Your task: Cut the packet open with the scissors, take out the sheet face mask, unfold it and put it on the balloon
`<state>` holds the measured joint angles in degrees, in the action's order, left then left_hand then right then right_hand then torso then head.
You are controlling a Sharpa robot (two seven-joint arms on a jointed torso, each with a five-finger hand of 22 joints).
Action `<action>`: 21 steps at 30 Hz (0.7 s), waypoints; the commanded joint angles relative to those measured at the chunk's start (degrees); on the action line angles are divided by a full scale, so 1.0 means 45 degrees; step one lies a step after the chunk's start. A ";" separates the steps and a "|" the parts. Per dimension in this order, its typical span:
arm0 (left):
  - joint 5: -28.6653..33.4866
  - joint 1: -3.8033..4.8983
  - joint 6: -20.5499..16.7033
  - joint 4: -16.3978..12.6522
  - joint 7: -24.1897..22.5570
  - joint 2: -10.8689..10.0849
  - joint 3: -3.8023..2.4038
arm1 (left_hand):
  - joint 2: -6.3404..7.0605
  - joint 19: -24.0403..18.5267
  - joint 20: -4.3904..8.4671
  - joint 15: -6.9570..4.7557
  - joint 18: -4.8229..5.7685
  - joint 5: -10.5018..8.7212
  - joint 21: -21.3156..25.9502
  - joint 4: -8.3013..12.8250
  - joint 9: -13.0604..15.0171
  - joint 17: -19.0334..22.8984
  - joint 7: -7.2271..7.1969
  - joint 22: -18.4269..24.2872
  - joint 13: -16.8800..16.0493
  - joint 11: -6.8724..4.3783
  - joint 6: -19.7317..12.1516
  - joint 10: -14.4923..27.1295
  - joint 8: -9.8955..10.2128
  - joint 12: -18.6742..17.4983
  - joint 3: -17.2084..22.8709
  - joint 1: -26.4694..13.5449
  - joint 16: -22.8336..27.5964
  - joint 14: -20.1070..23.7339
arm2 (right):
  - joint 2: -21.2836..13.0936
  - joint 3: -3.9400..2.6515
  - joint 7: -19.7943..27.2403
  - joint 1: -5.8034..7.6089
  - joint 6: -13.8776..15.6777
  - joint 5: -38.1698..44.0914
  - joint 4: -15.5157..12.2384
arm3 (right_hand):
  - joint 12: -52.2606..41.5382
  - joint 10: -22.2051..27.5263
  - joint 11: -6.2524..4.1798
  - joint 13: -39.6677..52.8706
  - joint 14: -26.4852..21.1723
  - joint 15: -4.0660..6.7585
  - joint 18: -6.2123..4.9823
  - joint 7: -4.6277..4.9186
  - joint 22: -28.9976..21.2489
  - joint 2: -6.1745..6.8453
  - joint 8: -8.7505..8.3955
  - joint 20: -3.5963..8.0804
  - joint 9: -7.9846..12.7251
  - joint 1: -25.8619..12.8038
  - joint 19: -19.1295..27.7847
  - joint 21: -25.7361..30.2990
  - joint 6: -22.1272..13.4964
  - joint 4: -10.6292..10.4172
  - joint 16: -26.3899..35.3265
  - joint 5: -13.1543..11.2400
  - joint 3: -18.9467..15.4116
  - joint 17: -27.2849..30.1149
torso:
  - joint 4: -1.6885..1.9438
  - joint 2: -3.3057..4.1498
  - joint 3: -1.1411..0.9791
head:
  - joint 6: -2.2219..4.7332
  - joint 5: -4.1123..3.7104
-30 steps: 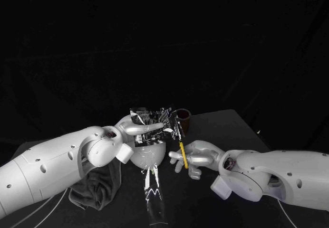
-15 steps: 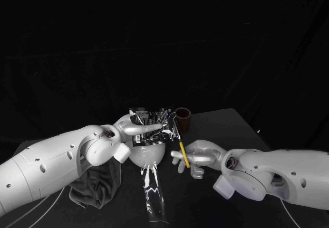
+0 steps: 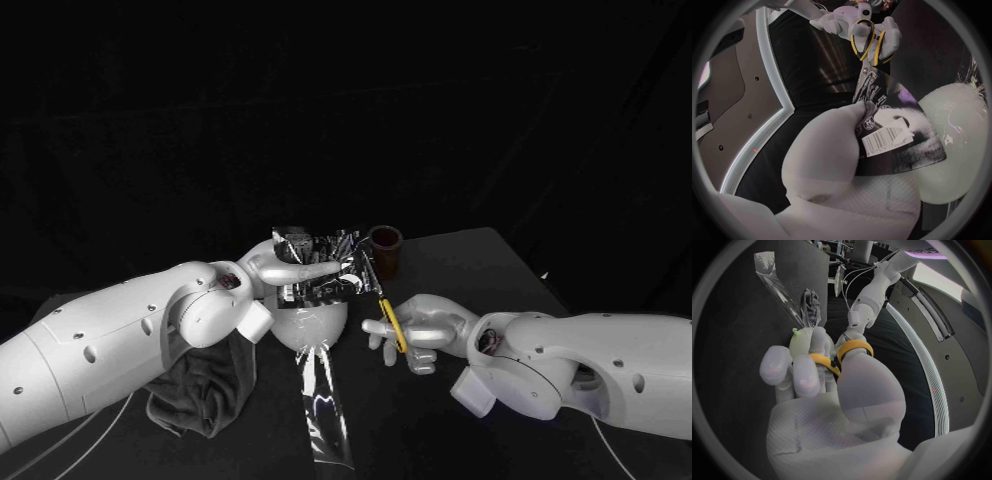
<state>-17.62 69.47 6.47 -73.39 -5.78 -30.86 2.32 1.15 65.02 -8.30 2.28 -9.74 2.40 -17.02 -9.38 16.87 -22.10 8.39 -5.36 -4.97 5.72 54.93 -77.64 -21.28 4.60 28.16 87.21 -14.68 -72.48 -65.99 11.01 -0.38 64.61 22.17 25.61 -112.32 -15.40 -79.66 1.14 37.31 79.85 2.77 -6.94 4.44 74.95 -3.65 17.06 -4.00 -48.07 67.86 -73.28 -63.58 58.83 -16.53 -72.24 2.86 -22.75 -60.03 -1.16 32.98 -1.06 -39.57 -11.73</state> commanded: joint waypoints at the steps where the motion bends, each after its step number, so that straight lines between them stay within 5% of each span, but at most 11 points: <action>1: -0.0226 -0.0010 0.0495 -0.0108 -0.0054 0.0031 0.0010 | -0.0105 0.0069 0.0001 -0.0085 -0.0162 0.0083 -0.0048 0.0200 0.1168 -0.0011 0.0024 0.0007 -0.0018 -0.0290 0.0093 -0.0334 -0.0090 0.0074 0.0095 -0.0007 -0.0069 -0.0014 | 0.0051 -0.0034 0.0228 0.0026 0.0229 0.0082 0.0012 | -0.0070 -0.0163 -0.0156 0.0092 0.0051 0.0016 0.0245 -0.0002 0.1617 -0.0132 0.0041 0.0040 -0.0062 0.0024 -0.0069 -0.0032 0.0039 -0.0006 -0.0029 -0.0022 -0.0112 0.0018 | 0.0004 0.0003 -0.0009 | 0.0031 -0.0020; 8: -0.0231 -0.0010 0.0531 -0.0174 -0.0027 0.0034 0.0010 | -0.0106 0.0070 0.0002 -0.0086 -0.0161 0.0083 -0.0049 0.0213 0.1179 -0.0028 0.0023 0.0007 -0.0023 -0.0291 0.0092 -0.0337 -0.0095 0.0075 0.0096 -0.0015 -0.0077 -0.0010 | 0.0190 -0.0034 0.0437 0.0026 0.0533 -0.0047 0.0029 | 0.0762 0.1507 0.0381 -0.0206 -0.0886 -0.0423 0.0172 0.0571 0.1409 -0.0145 -0.0629 -0.0227 -0.0077 0.0076 0.0436 0.0641 -0.1162 -0.0021 0.1055 -0.0022 -0.0477 0.1598 | -0.0013 0.0002 -0.0009 | 0.0093 -0.0090; 12: -0.0248 -0.0010 0.0561 -0.0216 -0.0012 0.0053 0.0010 | -0.0106 0.0070 0.0002 -0.0086 -0.0161 0.0083 -0.0049 0.0213 0.1179 -0.0028 0.0023 0.0007 -0.0023 -0.0291 0.0092 -0.0337 -0.0095 0.0075 0.0096 -0.0015 -0.0077 -0.0010 | 0.0290 -0.0035 0.0508 0.0026 0.0627 -0.0107 0.0049 | 0.1472 0.2496 0.0781 -0.0852 -0.1379 -0.0752 0.0141 0.0974 0.1347 0.0146 -0.1146 -0.0502 0.0100 -0.0050 0.0623 0.0852 -0.1875 -0.0054 0.1624 -0.0038 -0.0246 0.2506 | -0.0011 0.0005 -0.0011 | 0.0149 -0.0139; 21: -0.0731 -0.0010 0.0583 -0.0335 0.0031 0.0051 0.0009 | -0.0107 0.0073 0.0009 -0.0092 -0.0161 0.0082 -0.0053 0.0259 0.1217 -0.0085 0.0020 0.0008 -0.0037 -0.0295 0.0083 -0.0344 -0.0109 0.0076 0.0102 -0.0032 -0.0101 0.0002 | 0.0353 -0.0037 0.0549 0.0029 0.0579 -0.0164 0.0034 | 0.1966 0.2901 0.1016 -0.1972 -0.1524 -0.0973 0.0055 0.1199 0.1313 0.0936 -0.1492 -0.0804 0.0283 -0.0572 0.0761 0.0931 -0.2087 -0.0075 0.1569 -0.0024 0.1126 0.2776 | -0.0019 0.0004 -0.0011 | 0.0168 -0.0175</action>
<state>-18.96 69.44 7.37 -74.52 -5.64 -30.78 2.34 1.15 65.02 -8.30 2.29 -9.66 2.57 -17.02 -9.22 16.87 -22.43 8.53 -5.36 -5.03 5.51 55.05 -77.84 -21.28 4.59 28.00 87.22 -14.90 -72.49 -64.46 10.96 0.60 64.64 24.62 25.04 -112.06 -6.74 -66.83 5.74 28.57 73.05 -1.51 -6.56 9.60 74.91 0.17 10.55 -7.21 -46.84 65.30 -69.67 -59.67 49.74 -16.90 -65.13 2.86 -17.91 -47.59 -1.23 32.99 -1.12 -38.82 -12.51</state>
